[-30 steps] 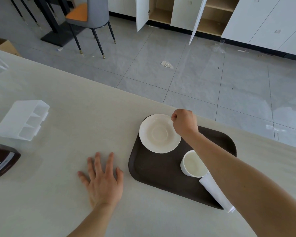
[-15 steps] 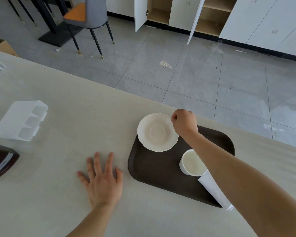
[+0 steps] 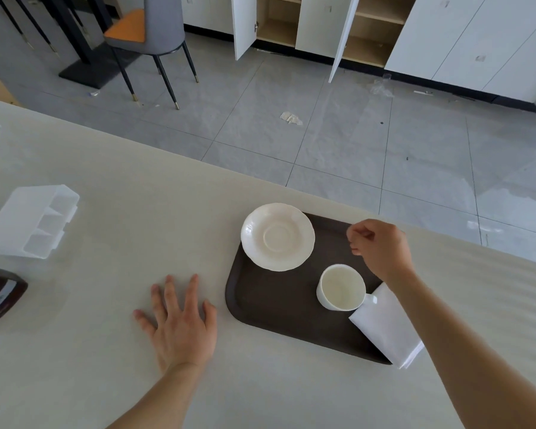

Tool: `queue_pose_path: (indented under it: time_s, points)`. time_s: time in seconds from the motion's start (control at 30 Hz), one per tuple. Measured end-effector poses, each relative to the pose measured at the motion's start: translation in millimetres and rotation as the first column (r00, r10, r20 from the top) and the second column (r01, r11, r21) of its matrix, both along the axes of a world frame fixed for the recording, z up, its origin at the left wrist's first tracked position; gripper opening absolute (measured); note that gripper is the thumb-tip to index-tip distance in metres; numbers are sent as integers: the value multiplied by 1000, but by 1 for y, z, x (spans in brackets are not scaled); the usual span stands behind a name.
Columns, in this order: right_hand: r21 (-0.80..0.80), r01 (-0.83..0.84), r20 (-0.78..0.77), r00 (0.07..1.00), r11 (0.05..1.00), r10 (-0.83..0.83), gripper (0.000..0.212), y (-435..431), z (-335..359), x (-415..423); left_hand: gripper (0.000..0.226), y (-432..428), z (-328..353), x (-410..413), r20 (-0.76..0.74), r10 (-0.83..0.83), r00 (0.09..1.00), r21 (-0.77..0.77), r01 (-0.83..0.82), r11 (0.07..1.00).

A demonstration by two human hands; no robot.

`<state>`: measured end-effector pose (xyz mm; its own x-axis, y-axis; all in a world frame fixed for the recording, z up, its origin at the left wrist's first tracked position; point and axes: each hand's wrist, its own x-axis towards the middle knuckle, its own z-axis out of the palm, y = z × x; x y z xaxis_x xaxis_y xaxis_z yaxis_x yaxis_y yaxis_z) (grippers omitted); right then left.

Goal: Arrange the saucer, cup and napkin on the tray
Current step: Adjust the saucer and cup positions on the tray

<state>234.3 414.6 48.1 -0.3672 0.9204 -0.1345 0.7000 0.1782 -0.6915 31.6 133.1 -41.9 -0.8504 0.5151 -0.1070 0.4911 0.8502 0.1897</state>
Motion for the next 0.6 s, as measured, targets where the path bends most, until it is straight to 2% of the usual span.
queue_pose_path:
  time_s: [0.07,0.13,0.2,0.3,0.43,0.6]
  points:
    - [-56,48,-47,998,997,-50,20,-8,6,26,57,1,0,2,3,-1,1000,5,1,1000]
    - [-97,63,-90,993,993,-72,36,-20,11,51,56,1,0,2,8,0,1000,9,0,1000]
    - [-40,41,-47,998,998,-43,45,-38,16,86,54,4,2,12,15,-34,999,29,34,999]
    - [49,-102,76,992,994,98,31,-57,7,95,54,4,2,9,7,-23,1000,33,23,999]
    - [62,-264,214,945,963,246,15,-62,-6,81,55,-1,2,2,7,6,1000,6,-6,1000]
    - [147,-260,239,946,954,220,9,-66,-11,78,55,1,1,2,3,-4,1000,7,4,1000]
